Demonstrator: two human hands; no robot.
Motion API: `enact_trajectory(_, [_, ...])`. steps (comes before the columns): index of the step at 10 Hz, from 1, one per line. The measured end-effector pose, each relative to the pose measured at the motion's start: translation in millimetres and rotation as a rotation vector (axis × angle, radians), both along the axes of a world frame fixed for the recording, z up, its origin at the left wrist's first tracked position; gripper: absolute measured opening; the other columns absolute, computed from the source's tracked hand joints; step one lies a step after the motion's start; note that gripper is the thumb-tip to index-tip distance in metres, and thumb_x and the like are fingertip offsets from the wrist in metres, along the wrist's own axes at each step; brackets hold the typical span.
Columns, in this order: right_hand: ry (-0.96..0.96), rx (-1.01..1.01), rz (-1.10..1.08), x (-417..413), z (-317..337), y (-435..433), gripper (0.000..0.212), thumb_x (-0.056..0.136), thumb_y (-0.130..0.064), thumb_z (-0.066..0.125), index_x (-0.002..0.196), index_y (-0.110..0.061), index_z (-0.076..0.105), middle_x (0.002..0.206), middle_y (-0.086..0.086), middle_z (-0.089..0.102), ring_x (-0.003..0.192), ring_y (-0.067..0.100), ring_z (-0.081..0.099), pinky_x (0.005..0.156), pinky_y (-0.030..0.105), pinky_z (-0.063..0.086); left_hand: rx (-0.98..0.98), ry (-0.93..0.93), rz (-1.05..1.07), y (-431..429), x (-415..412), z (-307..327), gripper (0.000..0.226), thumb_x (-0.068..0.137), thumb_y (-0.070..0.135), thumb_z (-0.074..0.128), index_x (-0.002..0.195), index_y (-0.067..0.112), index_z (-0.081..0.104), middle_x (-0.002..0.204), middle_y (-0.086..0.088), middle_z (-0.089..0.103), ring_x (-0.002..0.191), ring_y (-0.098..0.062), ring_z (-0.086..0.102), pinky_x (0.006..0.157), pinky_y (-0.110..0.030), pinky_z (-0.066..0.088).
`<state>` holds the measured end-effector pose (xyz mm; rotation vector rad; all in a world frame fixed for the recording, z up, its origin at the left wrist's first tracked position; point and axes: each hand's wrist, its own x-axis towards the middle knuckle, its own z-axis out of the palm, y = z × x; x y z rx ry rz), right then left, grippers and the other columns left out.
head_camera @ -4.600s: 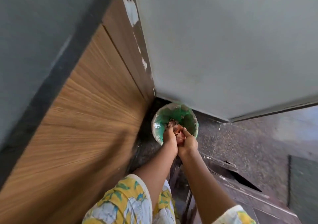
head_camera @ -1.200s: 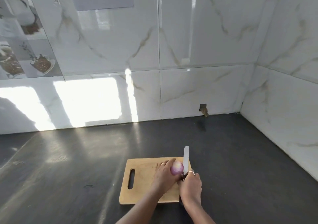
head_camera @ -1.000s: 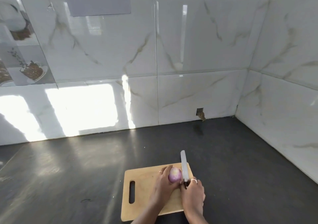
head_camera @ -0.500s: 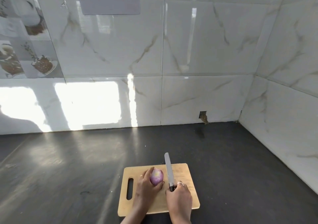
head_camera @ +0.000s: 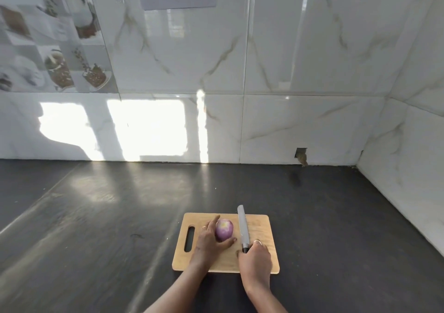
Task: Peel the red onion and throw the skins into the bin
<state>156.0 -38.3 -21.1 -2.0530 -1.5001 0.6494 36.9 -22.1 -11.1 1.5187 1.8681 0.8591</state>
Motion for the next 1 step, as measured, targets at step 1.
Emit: enact_trajectory(1, [-0.029,-0.001,0.024,3.8,9.2,7.5,0.029,0.088,-0.030,0.059,0.108,-0.009,0.057,0.110,0.006,0.060,0.105,0.024,0.056,0.087,0.031,0.045,0.026,-0.086,0.051,5.1,-0.3,5.6,0.068,0.081,0.044,0.063,0.137,0.017,0.037,0.135,-0.005,0.045,0.125,-0.020,0.041,0.106,-0.030,0.032])
